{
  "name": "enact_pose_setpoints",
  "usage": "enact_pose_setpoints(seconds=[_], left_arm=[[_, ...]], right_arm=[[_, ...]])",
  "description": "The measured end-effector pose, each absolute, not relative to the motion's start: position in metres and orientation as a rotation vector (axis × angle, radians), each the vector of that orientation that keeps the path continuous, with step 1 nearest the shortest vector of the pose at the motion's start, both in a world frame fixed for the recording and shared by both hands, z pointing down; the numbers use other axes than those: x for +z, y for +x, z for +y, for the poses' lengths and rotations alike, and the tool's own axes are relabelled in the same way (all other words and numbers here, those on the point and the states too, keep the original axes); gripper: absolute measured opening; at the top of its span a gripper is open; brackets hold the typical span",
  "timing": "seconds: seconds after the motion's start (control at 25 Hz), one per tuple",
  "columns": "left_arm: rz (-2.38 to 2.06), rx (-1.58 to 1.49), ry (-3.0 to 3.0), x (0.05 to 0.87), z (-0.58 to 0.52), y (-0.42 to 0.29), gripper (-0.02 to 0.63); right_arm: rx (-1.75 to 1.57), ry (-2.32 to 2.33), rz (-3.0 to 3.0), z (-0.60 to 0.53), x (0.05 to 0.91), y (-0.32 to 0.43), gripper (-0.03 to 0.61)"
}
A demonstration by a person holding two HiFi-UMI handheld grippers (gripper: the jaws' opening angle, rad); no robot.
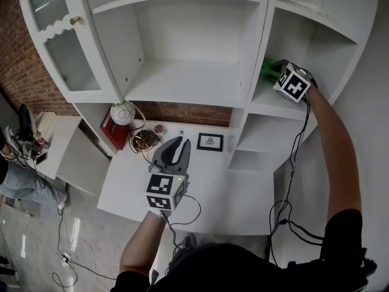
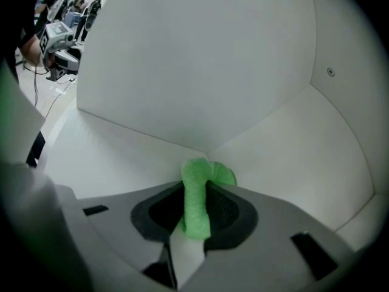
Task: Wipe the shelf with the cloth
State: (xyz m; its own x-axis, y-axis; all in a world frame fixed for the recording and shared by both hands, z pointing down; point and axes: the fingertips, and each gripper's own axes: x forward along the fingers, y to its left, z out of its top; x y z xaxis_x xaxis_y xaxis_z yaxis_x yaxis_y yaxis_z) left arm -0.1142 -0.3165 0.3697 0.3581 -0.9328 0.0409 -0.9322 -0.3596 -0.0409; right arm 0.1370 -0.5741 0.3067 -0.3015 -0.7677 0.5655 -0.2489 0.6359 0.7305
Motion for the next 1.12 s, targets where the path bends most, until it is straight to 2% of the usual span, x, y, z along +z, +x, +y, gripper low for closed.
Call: enact_pose_setpoints(seconds=[1.12], left_arm=[[1.325, -0.051, -2.847, 0.371, -0.308, 0.027, 0.069]], right_arm=[[-0.656, 0.503, -1.920, -0.379, 0.326, 0.165, 0.089]])
